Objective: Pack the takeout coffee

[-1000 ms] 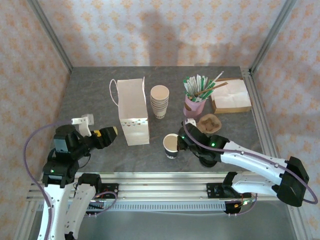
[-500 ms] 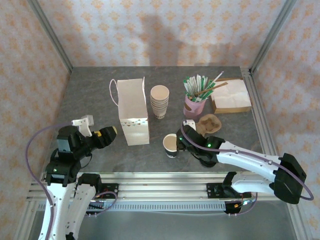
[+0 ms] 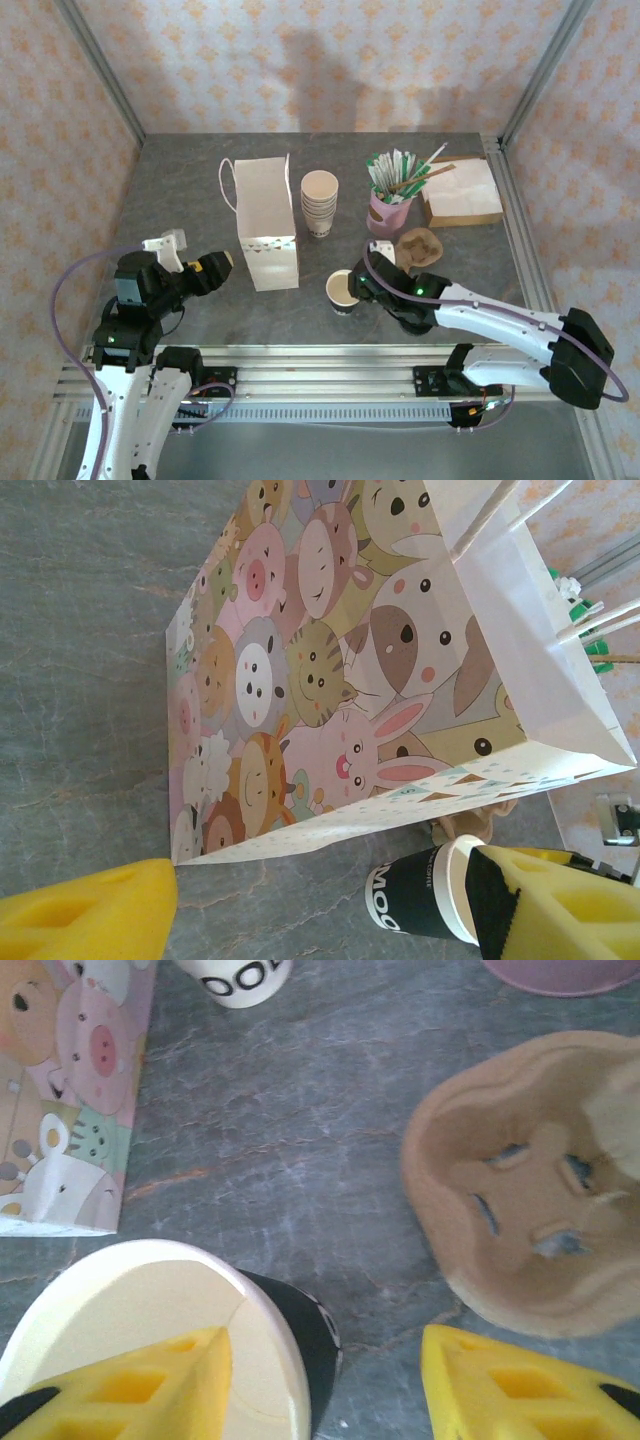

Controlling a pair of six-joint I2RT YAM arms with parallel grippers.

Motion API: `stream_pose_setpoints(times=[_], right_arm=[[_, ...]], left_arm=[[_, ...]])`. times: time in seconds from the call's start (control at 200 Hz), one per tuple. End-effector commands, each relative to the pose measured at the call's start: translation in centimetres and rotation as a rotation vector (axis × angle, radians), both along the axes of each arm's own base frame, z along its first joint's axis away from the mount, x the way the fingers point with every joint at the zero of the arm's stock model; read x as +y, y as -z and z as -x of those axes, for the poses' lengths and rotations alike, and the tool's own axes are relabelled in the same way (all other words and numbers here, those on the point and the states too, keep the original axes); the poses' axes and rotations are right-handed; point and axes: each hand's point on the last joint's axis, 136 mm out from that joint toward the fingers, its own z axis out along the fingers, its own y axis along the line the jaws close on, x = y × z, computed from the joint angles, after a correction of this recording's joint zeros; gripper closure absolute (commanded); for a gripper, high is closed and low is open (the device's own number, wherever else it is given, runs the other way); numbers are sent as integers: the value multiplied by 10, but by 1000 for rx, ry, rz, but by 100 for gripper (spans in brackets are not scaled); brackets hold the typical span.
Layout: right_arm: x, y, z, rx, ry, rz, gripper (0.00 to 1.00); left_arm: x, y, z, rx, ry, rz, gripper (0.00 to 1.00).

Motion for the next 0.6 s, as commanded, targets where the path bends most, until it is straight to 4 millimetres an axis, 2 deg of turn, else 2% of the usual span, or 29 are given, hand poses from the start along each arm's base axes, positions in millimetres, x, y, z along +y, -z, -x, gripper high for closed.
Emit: stream_pose_setpoints(times=[0.0,0.11,0.155,0.19,0.265,0.35,0.495,0.595], right_arm=[[-30,-32,-1,-37,131,44,44],[-61,-53,6,-31,248,87,38],[-76,-56,11,-21,308,99,27],[-83,-56,15,-12,323,108,25],[-100,-46,24,22,374,120,21],[-116,-27,33,80,437,91,20],[-128,5,47,176,521,-34,16],[-134,22,55,220,550,-51,16]], left_arm=[[1,-3,-3,-29,-6,-9,22],[2,-2,-3,-28,-10,-13,23],[2,-2,-4,-27,-11,-13,23],[2,-1,-3,-26,-11,-14,23],[3,-2,-3,-28,-17,-16,23],[6,1,-4,-19,-34,-25,23],[6,3,-4,-9,-33,-28,23],[5,4,-5,-4,-24,-28,23]])
